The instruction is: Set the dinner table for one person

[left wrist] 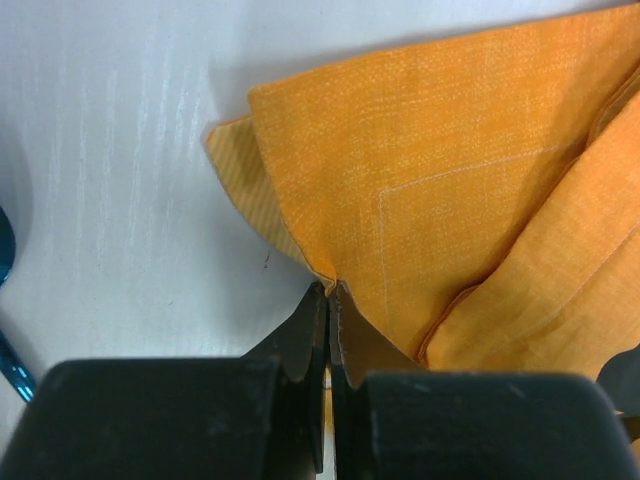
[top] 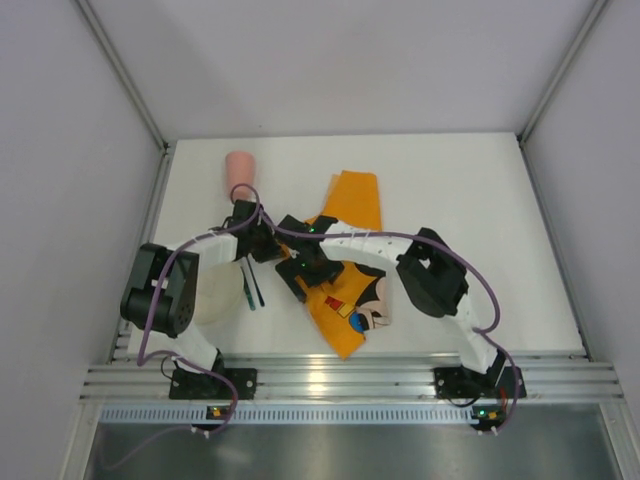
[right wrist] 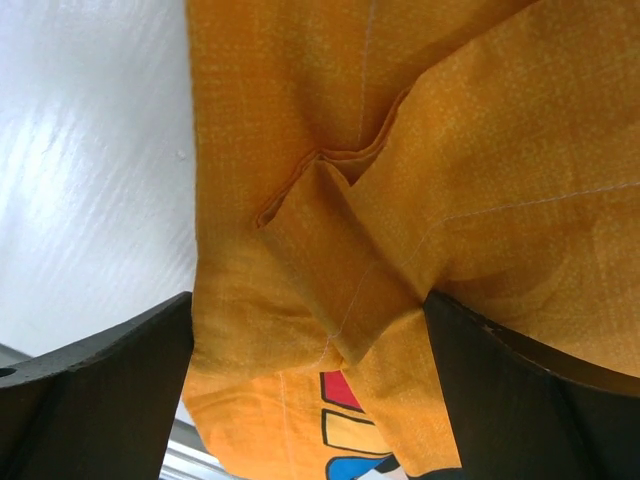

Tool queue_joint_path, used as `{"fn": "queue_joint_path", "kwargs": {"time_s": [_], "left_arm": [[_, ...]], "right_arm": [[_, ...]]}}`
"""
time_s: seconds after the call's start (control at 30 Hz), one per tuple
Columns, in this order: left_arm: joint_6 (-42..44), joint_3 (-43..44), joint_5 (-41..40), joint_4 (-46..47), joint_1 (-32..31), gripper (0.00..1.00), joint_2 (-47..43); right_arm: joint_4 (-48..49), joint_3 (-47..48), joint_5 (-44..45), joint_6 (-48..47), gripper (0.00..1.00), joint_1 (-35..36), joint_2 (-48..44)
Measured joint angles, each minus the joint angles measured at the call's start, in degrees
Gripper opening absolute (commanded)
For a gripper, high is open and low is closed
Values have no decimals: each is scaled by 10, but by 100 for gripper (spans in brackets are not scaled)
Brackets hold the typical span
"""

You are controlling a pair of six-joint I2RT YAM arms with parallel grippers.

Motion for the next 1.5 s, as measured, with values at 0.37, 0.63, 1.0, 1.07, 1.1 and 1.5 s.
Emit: {"fn": "queue_joint_path", "kwargs": {"time_s": [0.37, 0.63, 1.0, 1.07, 1.1, 1.5], "left_arm": [[40, 20, -8, -56, 2, 0, -1], [48, 10, -22, -58, 3, 0, -13], [49, 4, -45, -97, 5, 0, -34], [50, 2, -51, -111, 5, 0, -40], [50, 0, -53, -118, 5, 0, -43], [51, -1, -59, -146, 8, 0, -51]], "right_arm": [[40, -50, -41, -1, 100, -19, -42], [81, -74, -132, 2, 100, -30, -120], [43, 16, 14, -20, 96, -13, -22], [40, 17, 33, -21, 93, -13, -5], [40, 17, 38, -21, 93, -13, 0], [42, 15, 57, -17, 52, 12, 7]]}}
